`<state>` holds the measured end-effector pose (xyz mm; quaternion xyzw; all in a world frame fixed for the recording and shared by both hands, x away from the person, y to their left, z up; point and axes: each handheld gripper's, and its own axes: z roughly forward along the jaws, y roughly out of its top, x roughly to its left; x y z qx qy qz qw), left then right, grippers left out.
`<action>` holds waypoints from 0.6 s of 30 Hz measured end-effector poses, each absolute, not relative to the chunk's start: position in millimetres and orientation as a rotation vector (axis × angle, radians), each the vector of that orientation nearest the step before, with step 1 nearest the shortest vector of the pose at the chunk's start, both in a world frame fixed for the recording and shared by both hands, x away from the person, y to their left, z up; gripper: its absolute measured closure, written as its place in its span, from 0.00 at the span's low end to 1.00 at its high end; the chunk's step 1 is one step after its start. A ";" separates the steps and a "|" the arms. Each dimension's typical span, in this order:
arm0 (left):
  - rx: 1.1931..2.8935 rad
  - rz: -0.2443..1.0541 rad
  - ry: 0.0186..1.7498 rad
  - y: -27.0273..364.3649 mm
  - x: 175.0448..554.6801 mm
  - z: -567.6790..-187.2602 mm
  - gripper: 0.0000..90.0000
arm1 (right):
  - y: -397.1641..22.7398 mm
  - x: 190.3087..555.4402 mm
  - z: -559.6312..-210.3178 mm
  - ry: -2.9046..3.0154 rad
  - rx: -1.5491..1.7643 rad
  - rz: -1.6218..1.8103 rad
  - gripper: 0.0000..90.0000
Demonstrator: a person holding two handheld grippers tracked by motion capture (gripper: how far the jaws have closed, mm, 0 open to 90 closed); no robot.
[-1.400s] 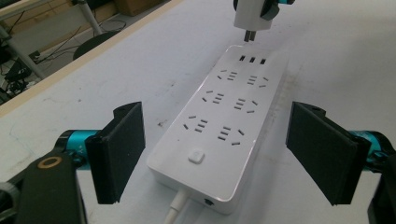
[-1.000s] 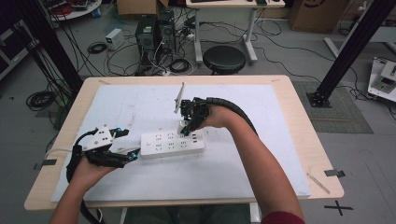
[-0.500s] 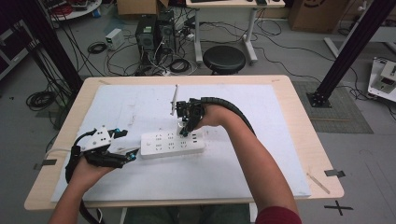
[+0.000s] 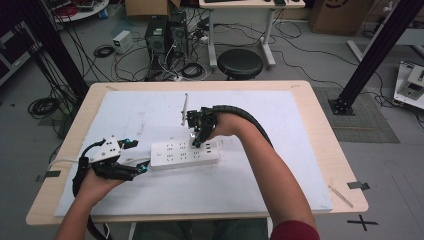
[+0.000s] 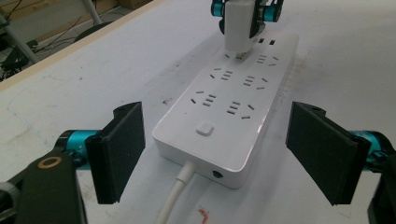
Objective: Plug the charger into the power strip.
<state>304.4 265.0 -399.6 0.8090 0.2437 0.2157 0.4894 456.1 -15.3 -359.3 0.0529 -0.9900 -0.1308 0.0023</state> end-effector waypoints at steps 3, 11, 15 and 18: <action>1.962 0.530 0.590 265.1 305.1 -399.2 0.22 | -12.1 454.6 -359.9 -3.117 0.208 -0.401 0.70; 1.958 0.519 0.580 258.5 307.0 -399.8 0.22 | -0.6 448.6 -368.0 -3.158 0.286 -0.324 0.70; 1.951 0.518 0.580 256.6 309.0 -398.4 0.22 | -1.4 453.6 -369.3 -3.132 0.249 -0.334 0.71; 1.955 0.531 0.571 256.8 309.2 -394.2 0.22 | 0.8 455.3 -372.1 -3.114 0.213 -0.327 0.71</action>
